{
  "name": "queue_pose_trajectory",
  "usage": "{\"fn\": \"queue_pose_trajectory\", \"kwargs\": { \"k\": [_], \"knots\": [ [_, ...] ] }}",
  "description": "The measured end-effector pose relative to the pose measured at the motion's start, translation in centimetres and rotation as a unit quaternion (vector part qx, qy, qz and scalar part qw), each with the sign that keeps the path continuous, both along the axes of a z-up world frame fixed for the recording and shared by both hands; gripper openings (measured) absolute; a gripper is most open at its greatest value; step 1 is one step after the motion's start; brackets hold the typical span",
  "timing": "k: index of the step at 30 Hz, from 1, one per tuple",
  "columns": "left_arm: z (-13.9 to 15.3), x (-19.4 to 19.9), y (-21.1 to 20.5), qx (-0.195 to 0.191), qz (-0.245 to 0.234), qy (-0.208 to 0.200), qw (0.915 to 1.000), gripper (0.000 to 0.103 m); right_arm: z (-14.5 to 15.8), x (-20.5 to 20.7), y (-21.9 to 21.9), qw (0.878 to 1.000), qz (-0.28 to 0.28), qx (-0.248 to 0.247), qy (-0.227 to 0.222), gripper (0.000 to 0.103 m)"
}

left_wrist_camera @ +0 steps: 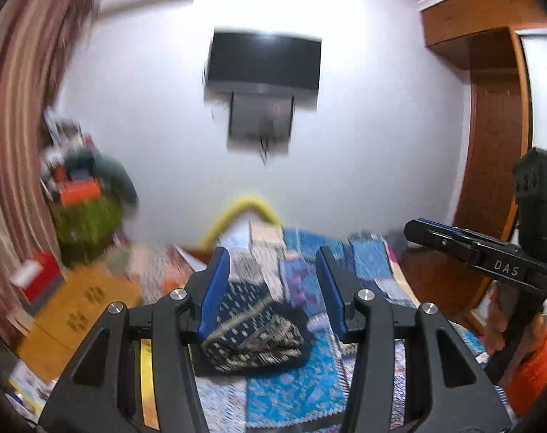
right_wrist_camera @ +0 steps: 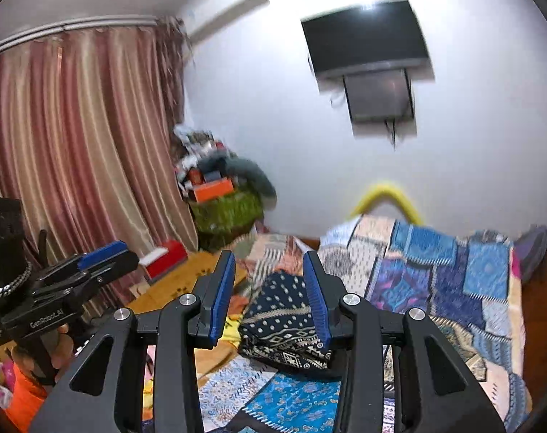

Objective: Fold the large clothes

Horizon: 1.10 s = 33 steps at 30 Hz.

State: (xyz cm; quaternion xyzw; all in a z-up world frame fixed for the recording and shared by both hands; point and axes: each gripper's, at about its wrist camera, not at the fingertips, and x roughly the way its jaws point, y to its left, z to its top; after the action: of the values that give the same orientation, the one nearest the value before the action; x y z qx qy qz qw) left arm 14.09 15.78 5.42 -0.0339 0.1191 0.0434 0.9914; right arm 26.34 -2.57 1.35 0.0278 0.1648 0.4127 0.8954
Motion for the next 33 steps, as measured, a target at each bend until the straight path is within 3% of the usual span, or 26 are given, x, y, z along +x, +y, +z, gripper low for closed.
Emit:
{"fn": "queue_pose_trajectory", "kwargs": {
  "k": [4, 8, 9, 13, 15, 17, 19, 33],
  "knots": [
    [0.3, -5.5, -4.3, 0.050, 0.034, -0.064, 0.9962, 0.055, -0.2, -4.2, -2.3, 0.999, 0.006, 0.041, -0.024, 0.035],
    [-0.3, -8.6, -6.6, 0.053, 0.041, -0.088, 0.9939, 0.056, -0.8, -7.1, -3.5, 0.997, 0.000, 0.048, -0.053, 0.035],
    [-0.6, -9.4, -7.2, 0.052, 0.046, -0.095, 0.9931, 0.061, -0.8, -7.8, -3.7, 0.997, -0.003, 0.047, -0.061, 0.037],
    [-1.4, -11.4, -8.3, 0.052, 0.073, -0.116, 0.9893, 0.074, -1.0, -10.0, -4.0, 0.995, -0.028, 0.030, -0.094, 0.068],
    [-1.8, -11.7, -8.4, 0.054, 0.082, -0.116, 0.9884, 0.089, -1.1, -10.9, -4.2, 0.992, -0.047, 0.027, -0.112, 0.083],
    [-2.2, -12.3, -8.5, 0.049, 0.091, -0.116, 0.9879, 0.099, -1.3, -11.3, -4.4, 0.990, -0.066, 0.029, -0.121, 0.091],
    [-2.5, -12.6, -8.5, 0.046, 0.096, -0.116, 0.9875, 0.101, -1.5, -11.4, -4.4, 0.988, -0.082, 0.031, -0.127, 0.100],
    [-4.1, -12.3, -8.7, 0.044, 0.098, -0.085, 0.9905, 0.103, -2.1, -11.1, -5.1, 0.989, -0.103, 0.025, -0.102, 0.102]
  ]
}}
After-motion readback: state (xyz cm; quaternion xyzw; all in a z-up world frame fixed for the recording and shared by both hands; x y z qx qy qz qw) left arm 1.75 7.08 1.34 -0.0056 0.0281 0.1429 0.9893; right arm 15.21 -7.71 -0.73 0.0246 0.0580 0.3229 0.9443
